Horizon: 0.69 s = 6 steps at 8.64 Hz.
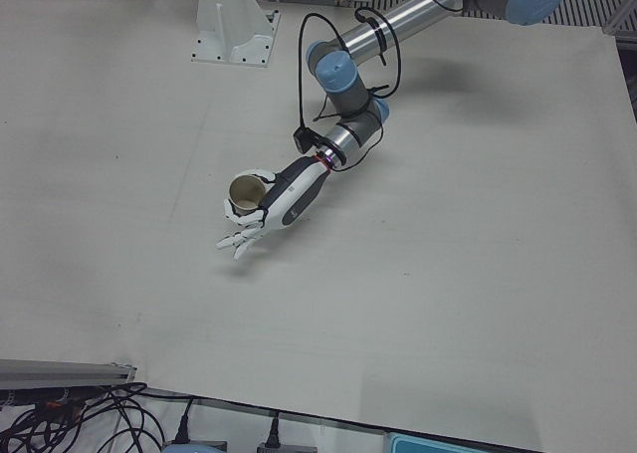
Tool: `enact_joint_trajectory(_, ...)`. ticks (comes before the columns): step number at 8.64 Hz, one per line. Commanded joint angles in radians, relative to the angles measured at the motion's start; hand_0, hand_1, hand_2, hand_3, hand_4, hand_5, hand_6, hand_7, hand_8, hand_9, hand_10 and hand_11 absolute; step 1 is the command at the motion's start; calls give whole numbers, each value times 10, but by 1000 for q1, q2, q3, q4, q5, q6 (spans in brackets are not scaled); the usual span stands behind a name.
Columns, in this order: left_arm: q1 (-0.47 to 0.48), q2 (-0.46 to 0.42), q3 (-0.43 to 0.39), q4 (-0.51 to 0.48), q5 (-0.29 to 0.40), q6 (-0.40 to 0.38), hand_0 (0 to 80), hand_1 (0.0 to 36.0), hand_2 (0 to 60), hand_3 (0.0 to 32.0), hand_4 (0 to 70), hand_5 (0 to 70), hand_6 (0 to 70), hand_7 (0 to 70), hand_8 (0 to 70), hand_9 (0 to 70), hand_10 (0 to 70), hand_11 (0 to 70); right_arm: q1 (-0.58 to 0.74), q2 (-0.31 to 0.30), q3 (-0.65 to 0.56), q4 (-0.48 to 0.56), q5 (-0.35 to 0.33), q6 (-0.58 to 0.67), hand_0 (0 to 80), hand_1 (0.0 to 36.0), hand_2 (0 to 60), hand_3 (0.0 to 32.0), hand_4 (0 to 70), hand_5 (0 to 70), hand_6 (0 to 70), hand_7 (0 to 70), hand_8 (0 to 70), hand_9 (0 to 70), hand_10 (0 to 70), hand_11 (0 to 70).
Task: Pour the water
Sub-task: 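Lift the white paper cup with the right hand toward the grey cup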
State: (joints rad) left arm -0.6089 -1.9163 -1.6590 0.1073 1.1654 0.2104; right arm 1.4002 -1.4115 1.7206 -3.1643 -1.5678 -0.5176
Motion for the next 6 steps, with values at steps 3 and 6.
enact_joint_trajectory(3,94,-317,129,164,7,3,800,360,600,0,417,700,155,129,38,11,65,136,-105,303,344,-458,104,-330,800,360,600,0,474,265,700,700,519,700,54,122)
enact_joint_trajectory(6,98,-375,143,175,8,-2,800,360,600,0,438,700,170,145,41,15,60,128,-518,385,364,-588,350,-661,800,360,600,0,613,257,700,700,463,619,66,139)
